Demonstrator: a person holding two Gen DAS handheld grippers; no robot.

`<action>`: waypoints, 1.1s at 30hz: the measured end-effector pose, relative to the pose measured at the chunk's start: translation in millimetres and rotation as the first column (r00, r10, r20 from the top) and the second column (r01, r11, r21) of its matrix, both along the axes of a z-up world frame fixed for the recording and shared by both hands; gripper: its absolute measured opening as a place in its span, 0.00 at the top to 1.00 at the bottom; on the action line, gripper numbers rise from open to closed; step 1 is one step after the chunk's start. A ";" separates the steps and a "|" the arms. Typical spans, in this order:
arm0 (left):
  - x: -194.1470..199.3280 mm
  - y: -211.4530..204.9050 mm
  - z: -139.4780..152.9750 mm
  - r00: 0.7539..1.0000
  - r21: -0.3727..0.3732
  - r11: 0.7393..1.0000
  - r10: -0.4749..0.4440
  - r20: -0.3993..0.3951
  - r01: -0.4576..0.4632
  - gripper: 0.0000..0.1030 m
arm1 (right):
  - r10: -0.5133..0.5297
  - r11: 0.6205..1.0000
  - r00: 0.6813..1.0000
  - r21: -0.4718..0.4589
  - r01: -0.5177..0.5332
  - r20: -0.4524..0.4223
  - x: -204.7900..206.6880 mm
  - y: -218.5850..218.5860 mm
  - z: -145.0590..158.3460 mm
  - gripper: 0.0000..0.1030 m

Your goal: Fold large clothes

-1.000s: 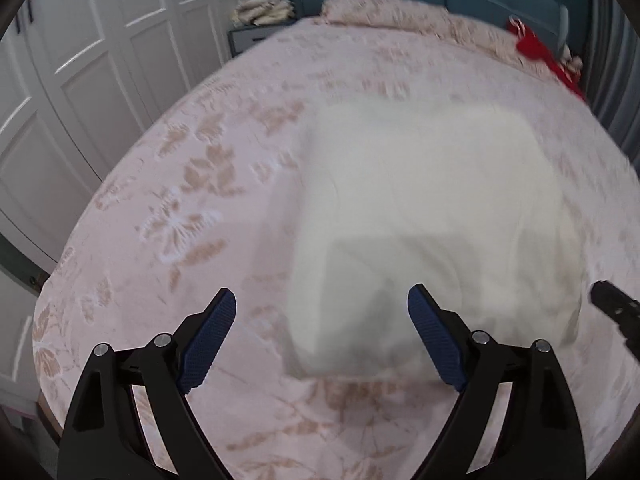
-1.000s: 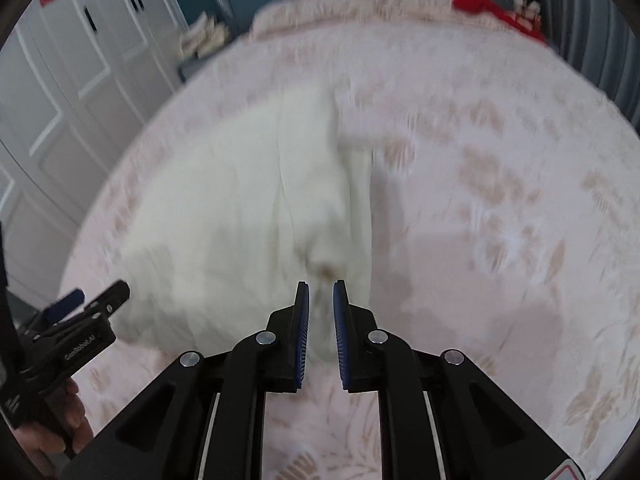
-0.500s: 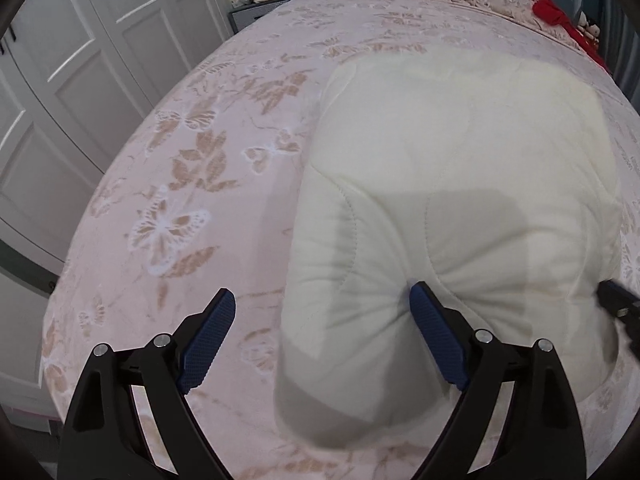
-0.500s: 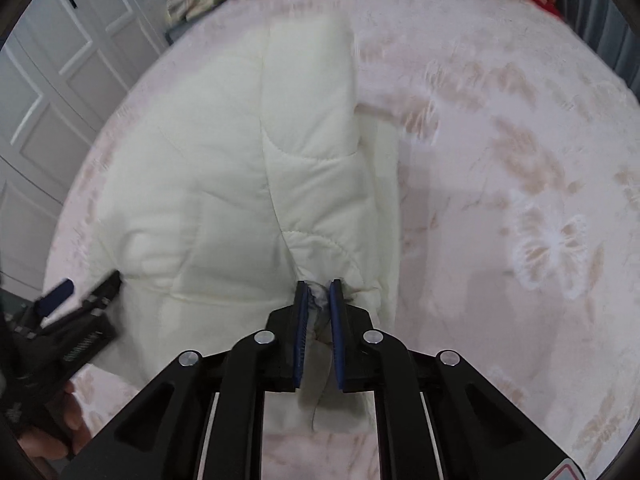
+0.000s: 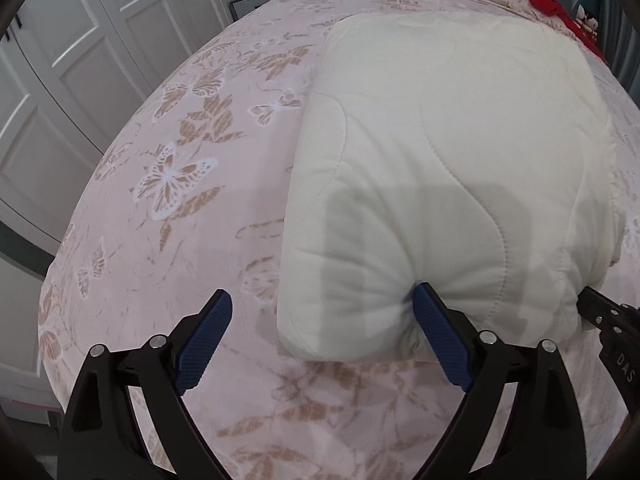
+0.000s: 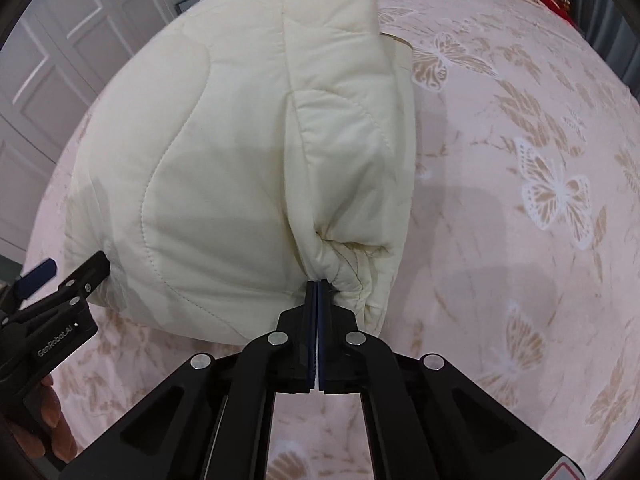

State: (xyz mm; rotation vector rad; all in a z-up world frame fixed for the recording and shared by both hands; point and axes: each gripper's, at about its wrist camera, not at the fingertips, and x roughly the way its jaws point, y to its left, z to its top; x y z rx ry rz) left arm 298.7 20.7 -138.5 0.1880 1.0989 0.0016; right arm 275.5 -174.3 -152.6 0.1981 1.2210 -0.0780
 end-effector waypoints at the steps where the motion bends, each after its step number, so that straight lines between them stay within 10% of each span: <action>1: -0.5 0.5 -0.7 1.000 0.002 1.000 0.005 0.002 -0.005 0.10 | 0.003 1.000 1.000 -0.010 -0.003 -0.003 -0.3 2.1 0.7 1.00; 19: -111.1 5.2 55.4 0.994 -0.055 0.998 -0.028 0.109 0.035 0.12 | 0.038 0.999 0.990 0.000 -0.038 0.138 -118.7 34.5 65.0 0.88; 22: -131.4 3.8 62.7 0.992 -0.068 0.997 -0.040 0.118 0.048 0.13 | 0.061 0.998 0.984 -0.023 -0.058 0.166 -139.7 42.1 74.5 0.59; 33: -178.7 15.0 79.8 0.987 -0.053 0.998 -0.020 0.161 0.029 0.13 | 0.001 0.996 0.969 -0.087 0.021 0.247 -192.7 35.9 96.3 0.24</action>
